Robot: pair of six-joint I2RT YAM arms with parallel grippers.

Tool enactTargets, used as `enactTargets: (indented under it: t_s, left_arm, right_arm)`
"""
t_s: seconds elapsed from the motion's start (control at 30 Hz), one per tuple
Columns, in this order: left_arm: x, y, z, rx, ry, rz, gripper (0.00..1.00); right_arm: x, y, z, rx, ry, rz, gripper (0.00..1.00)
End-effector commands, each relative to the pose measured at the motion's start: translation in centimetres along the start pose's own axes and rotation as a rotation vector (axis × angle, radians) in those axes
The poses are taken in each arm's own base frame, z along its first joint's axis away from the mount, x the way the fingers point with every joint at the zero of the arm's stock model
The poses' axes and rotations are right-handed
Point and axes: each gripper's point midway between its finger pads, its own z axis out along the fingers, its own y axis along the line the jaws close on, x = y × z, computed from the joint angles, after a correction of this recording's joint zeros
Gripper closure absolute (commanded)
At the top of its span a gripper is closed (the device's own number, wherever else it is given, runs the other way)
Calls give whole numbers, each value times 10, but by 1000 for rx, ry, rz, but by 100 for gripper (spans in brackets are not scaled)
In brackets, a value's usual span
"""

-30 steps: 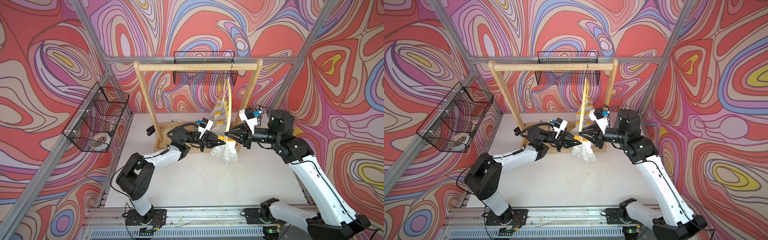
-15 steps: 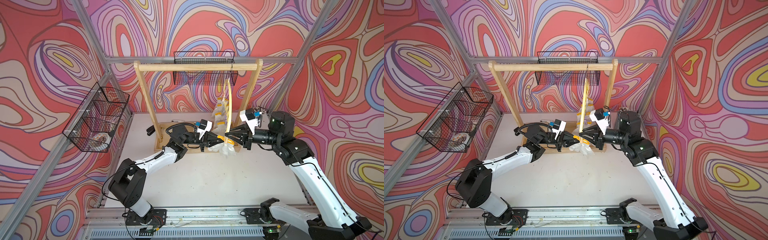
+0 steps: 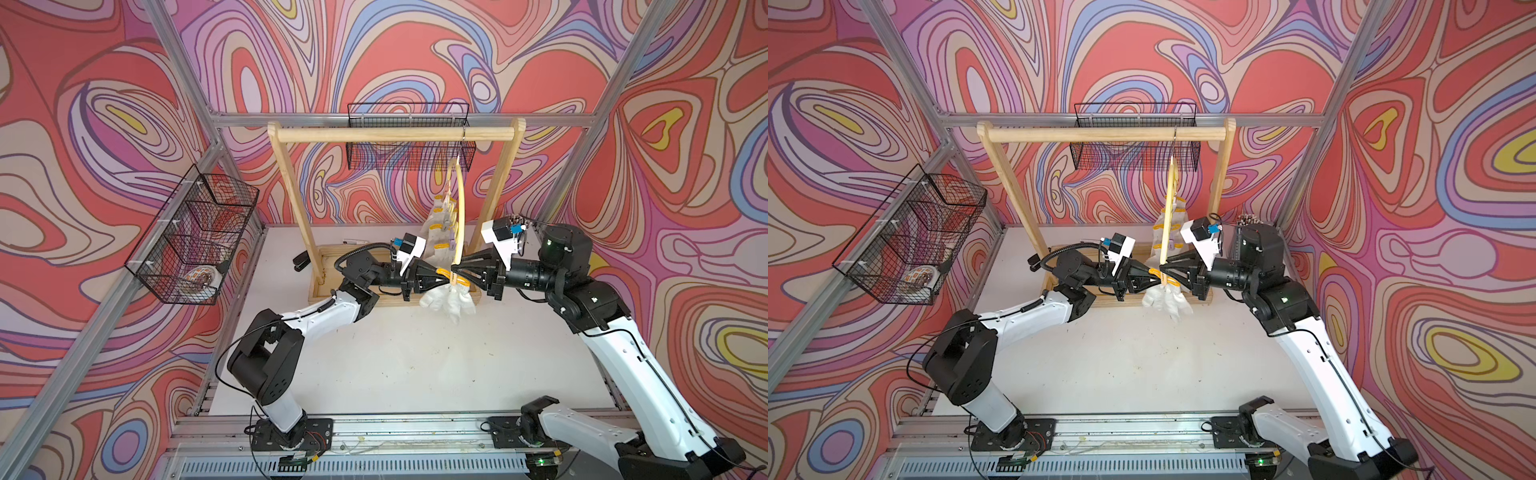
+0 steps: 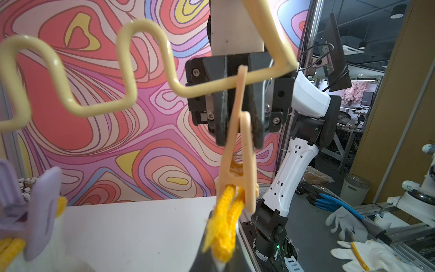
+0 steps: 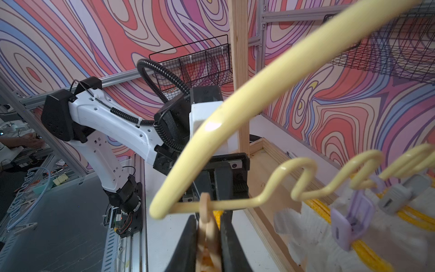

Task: Clip the gloves onto a hanger to dry
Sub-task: Clamp the glove onto the hanger.

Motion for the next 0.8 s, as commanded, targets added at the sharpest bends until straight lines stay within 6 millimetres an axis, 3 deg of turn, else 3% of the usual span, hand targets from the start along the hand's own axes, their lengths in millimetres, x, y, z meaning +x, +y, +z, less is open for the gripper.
enactTargets:
  t_s: [0.0, 0.37, 0.77]
  left_arm:
    - [-11, 0, 1, -3, -5, 1, 100]
    - [-5, 2, -1, -67, 83, -93, 100]
    - [-19, -2, 3, -30, 64, -131, 100]
  right_arm:
    - [8, -2, 0, 18, 21, 9, 100]
    - [6, -9, 1, 41, 23, -8, 100]
    - [12, -14, 3, 55, 43, -4, 100]
